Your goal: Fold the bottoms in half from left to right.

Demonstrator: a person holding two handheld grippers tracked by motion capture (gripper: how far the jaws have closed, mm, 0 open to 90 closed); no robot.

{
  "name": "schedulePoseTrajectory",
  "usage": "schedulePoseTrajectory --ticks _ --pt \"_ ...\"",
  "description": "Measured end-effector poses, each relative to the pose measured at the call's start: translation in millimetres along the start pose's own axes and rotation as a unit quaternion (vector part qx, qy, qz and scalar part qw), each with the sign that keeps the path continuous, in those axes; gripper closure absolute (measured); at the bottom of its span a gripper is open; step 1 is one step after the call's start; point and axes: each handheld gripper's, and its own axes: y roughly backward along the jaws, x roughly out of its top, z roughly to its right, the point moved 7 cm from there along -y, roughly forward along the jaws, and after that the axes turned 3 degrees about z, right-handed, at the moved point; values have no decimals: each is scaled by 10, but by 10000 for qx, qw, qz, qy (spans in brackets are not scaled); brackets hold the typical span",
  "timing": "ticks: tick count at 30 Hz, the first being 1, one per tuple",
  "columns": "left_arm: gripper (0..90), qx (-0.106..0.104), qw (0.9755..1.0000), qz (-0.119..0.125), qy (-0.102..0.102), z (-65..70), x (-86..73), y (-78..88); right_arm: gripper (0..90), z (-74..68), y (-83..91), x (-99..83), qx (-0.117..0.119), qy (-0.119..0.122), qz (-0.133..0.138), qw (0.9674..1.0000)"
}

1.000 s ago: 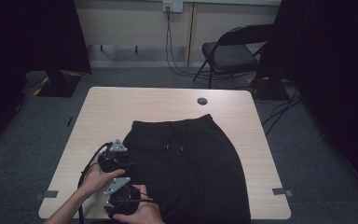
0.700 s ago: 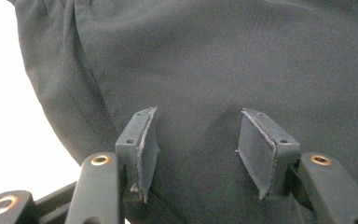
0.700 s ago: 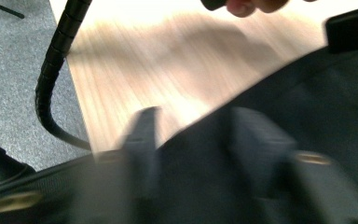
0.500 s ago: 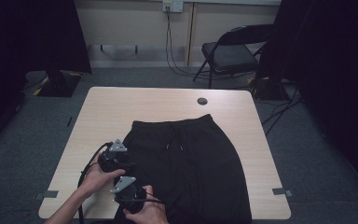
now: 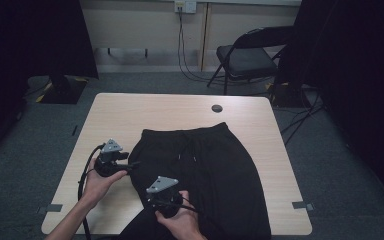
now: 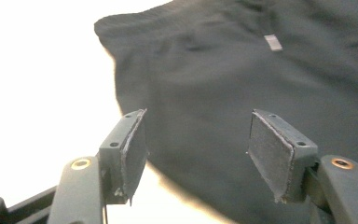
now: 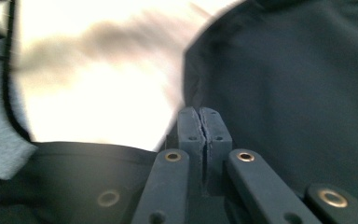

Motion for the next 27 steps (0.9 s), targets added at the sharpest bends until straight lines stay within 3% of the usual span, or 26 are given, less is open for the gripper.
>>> schedulePoseTrajectory --ticks 2,4,5,6,9,11,12,14,17,19,23,25,27 --pt "365 14 9999 -80 98 -65 -2 -58 875 138 1 -95 -165 16 -178 9997" --pt "367 67 9999 -115 104 -96 -9 -93 870 165 3 -121 -180 17 -225 9996" --pt "398 54 9997 -128 202 -102 -19 -132 861 233 0 -200 -238 -21 -322 9992" --pt "407 -17 9996 -210 179 -93 -36 -167 845 248 -7 -232 -235 -44 -358 9991" --pt "414 13 9988 -451 -179 -32 -74 -230 824 257 -18 -281 -240 20 -372 9990" --pt "413 -1 9981 -552 -262 8 -94 -267 714 283 -2 -277 -295 -26 -394 9988" --pt "412 -1 9981 -552 -262 8 -94 -267 714 283 -2 -277 -295 -26 -394 9988" --pt "409 -3 9979 -608 -210 8 -114 -283 631 275 5 -199 -155 -32 -221 9996" --pt "402 -46 9982 -574 -150 19 -112 -283 588 289 -12 -132 -175 -154 -129 9996" --pt "401 -24 9983 -567 -160 -3 -110 -275 543 290 -85 -127 -53 -315 -157 9994" --pt "399 7 9989 -463 -103 -42 -85 -246 509 298 -167 -165 -148 -300 -273 9991" --pt "394 46 9993 -371 -32 -78 -66 -218 446 324 -169 -158 -407 -198 -199 9988" --pt "389 48 9994 -328 26 -105 -60 -209 441 347 -174 -141 -373 -201 -159 9990"
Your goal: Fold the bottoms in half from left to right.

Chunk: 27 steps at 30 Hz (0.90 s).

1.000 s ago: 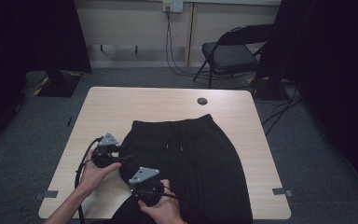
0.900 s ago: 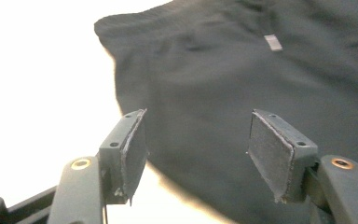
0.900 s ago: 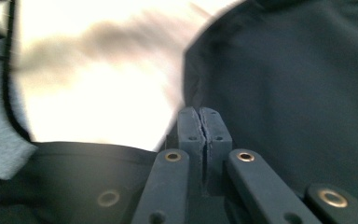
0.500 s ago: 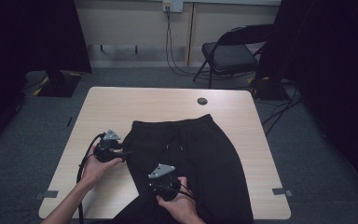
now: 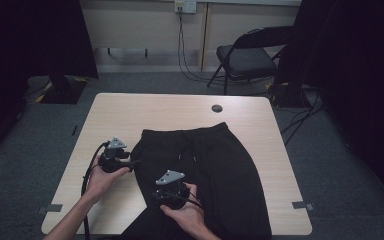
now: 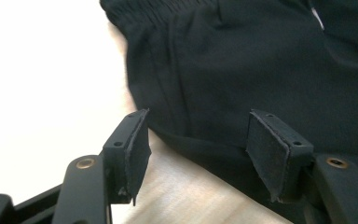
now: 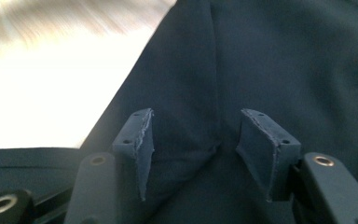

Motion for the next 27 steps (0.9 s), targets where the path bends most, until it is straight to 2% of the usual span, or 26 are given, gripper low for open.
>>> schedulePoseTrajectory --ticks 1,4,6,7,8,9,10,11,12,13,14,16,17,18,19,20,22,24,25,27 --pt "386 32 10000 16 8 -10 3 0 427 33 -33 -17 -19 -5 -76 10000" --pt "383 40 10000 57 0 -22 16 1 451 12 -31 -24 -28 44 -35 10000" --pt "383 64 10000 67 35 -36 45 -18 555 -60 -16 -29 84 165 -5 9998" --pt "366 15 10000 -44 8 -44 65 -40 597 -134 -9 -36 216 181 -4 9996" --pt "366 17 10000 -63 -26 -53 100 -54 597 -134 -9 -36 216 181 -4 9996" --pt "366 97 9999 137 30 -61 149 -63 682 -185 -3 -34 301 293 -15 9991" --pt "366 152 9995 252 79 -79 185 -71 682 -185 -3 -34 301 293 -15 9991" --pt "367 117 9994 268 169 -91 203 -92 721 -194 -5 -32 345 249 -18 9991" --pt "364 2 9997 116 203 -98 209 -125 789 -202 -3 -27 433 212 -28 9988" --pt "355 58 9999 40 155 -117 218 -154 823 -205 -2 -22 522 169 -13 9985" --pt "353 144 9993 272 228 -149 267 -193 880 -221 -6 -19 690 113 -21 9975" --pt "353 148 9990 310 276 -159 278 -216 886 -227 -5 -16 693 173 -16 9974" --pt "330 212 9991 267 265 -177 259 -284 892 -258 12 -7 829 165 28 9964" --pt "329 212 9991 267 265 -177 259 -284 892 -258 12 -7 829 165 28 9964" --pt "328 280 9992 118 271 -207 210 -356 894 -278 17 -11 840 242 20 9962" --pt "328 280 9992 118 271 -207 210 -356 894 -286 22 -14 864 240 18 9960" --pt "321 297 9990 136 320 -229 194 -384 895 -307 46 -16 903 240 40 9956" --pt "338 347 9989 208 254 -241 209 -383 895 -323 65 -9 959 235 68 9951" --pt "359 290 9987 331 239 -238 233 -380 895 -352 103 9 978 299 107 9947" --pt "378 280 9989 297 229 -227 226 -394 895 -360 115 13 959 361 98 9947"
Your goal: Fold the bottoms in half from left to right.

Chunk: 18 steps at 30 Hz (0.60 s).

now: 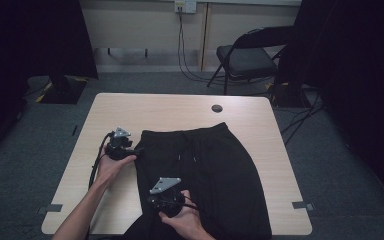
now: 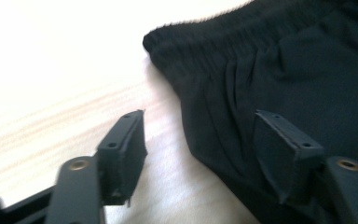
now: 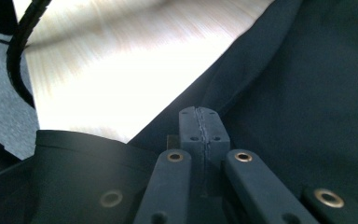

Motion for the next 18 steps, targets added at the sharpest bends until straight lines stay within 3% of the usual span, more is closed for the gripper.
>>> schedulePoseTrajectory --ticks 3,4,6,7,8,9,10,14,16,18 --pt "447 -46 9997 -167 -173 59 -33 -58 895 17 -3 -11 -41 -3 -25 10000" --pt "513 -93 9999 -99 -97 102 -18 -94 895 26 -17 -23 -34 -38 -25 10000" --pt "663 -107 9998 -105 -163 119 -11 -102 895 26 -32 -34 -40 -68 -37 10000" --pt "663 -135 9996 -153 -207 130 -7 -103 895 26 -32 -34 -40 -68 -37 10000" --pt "840 -240 9991 -262 -232 143 30 -91 895 15 -29 -29 -22 -66 -40 10000" --pt "883 -240 9991 -262 -232 143 30 -91 895 15 -29 -29 -22 -66 -40 10000" --pt "890 -330 9994 -99 23 119 84 -57 895 20 -8 0 21 -147 14 9999" --pt "894 -484 9985 68 226 115 129 -16 896 29 69 88 114 -280 169 9994" --pt "895 -658 9961 315 502 97 196 54 897 25 180 215 143 -295 356 9988" --pt "895 -710 9951 385 576 85 221 84 897 19 218 263 154 -313 418 9985"
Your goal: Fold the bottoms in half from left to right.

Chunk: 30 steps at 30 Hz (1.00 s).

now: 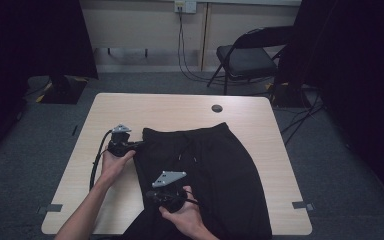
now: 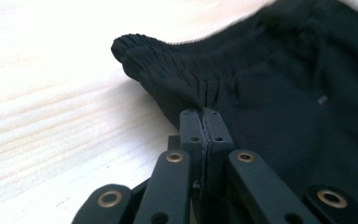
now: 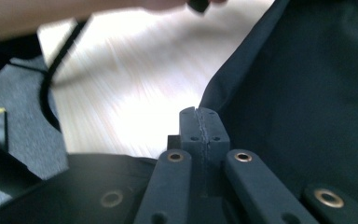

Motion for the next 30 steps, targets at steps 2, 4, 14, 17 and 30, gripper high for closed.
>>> schedulePoseTrajectory --ticks 2,4,14,17,30 --pt "895 -57 9999 102 88 4 45 56 897 -27 97 152 -23 85 165 9998" --pt "895 -99 9999 104 -45 49 102 116 897 -40 129 200 -15 100 221 9997" --pt "895 -213 9979 543 -297 183 612 464 898 -295 385 719 199 290 812 9961" --pt "895 -200 9968 732 -239 138 778 636 898 -385 448 935 211 450 965 9941" --pt "895 75 9911 1285 -332 119 1428 1228 898 -615 737 1767 293 797 1725 9813"
